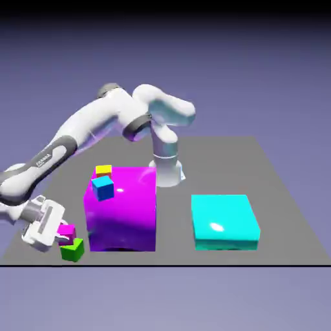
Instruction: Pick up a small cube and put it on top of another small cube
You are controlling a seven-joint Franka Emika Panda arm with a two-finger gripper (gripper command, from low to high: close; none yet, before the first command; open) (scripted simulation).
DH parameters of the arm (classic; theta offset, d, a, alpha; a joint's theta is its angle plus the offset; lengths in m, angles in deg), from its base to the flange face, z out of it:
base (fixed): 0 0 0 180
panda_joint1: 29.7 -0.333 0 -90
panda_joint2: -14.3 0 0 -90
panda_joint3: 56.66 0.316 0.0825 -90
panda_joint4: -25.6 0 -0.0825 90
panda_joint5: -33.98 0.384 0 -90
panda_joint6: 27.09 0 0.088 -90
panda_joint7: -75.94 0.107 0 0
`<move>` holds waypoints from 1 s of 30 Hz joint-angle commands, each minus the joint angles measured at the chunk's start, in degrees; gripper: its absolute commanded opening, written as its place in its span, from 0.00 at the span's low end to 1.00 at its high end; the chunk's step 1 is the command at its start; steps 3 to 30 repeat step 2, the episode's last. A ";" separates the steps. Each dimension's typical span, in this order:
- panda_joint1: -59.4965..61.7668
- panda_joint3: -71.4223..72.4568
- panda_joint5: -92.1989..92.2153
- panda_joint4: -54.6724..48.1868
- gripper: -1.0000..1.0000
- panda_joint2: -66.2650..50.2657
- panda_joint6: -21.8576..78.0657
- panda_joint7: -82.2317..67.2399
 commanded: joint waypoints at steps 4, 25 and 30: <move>2.38 -0.18 -0.34 -4.15 1.00 -0.28 2.72 1.55; 2.38 -0.18 -0.34 -4.15 1.00 -0.28 2.72 1.55; 2.38 -0.18 -0.34 -4.15 1.00 -0.28 2.72 1.55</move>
